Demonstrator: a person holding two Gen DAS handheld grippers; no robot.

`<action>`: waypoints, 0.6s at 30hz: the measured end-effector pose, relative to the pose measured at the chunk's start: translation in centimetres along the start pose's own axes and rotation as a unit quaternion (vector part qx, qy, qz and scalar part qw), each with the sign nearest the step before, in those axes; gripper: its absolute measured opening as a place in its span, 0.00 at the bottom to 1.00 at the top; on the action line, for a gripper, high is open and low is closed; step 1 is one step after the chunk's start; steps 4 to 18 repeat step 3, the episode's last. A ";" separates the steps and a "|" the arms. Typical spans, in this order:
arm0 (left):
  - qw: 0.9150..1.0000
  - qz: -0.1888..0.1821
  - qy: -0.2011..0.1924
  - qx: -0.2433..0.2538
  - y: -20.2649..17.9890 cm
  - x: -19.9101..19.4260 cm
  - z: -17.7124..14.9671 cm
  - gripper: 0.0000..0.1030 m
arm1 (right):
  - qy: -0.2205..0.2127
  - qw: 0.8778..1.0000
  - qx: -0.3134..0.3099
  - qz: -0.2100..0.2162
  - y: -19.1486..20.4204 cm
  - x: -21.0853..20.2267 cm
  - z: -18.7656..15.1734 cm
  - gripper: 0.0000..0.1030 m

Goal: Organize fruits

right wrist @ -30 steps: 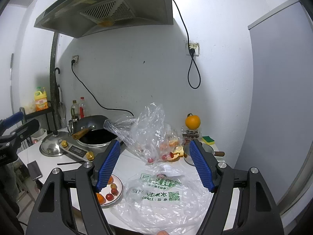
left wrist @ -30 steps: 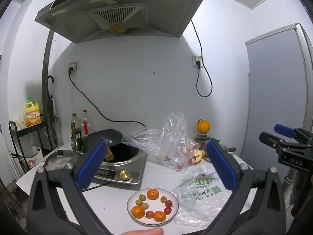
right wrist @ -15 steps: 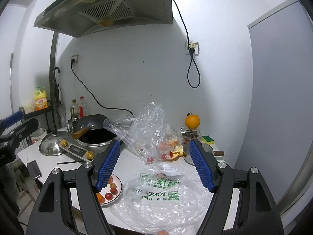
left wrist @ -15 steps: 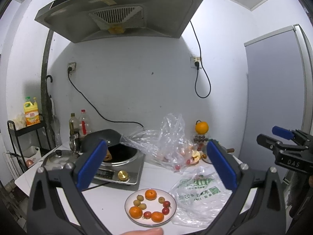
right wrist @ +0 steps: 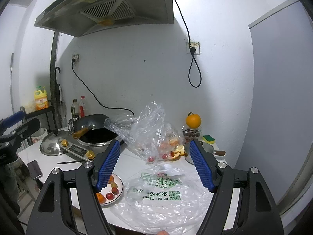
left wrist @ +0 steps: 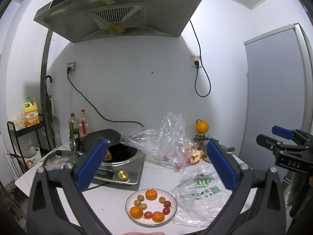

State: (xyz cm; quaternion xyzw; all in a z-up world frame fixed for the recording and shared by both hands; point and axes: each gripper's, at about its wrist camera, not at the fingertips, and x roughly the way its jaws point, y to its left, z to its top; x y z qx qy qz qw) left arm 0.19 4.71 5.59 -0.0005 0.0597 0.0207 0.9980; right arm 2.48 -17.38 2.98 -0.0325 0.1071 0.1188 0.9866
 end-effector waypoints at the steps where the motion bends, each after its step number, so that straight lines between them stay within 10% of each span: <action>1: 1.000 -0.001 -0.002 0.000 -0.1 -0.1 0.0 1.00 | 0.002 1.000 -0.001 0.000 0.1 0.0 0.0 0.74; 18: 1.000 -0.004 -0.002 0.000 -0.1 0.0 0.0 1.00 | 0.003 1.000 -0.001 0.002 0.2 0.1 -0.1 0.74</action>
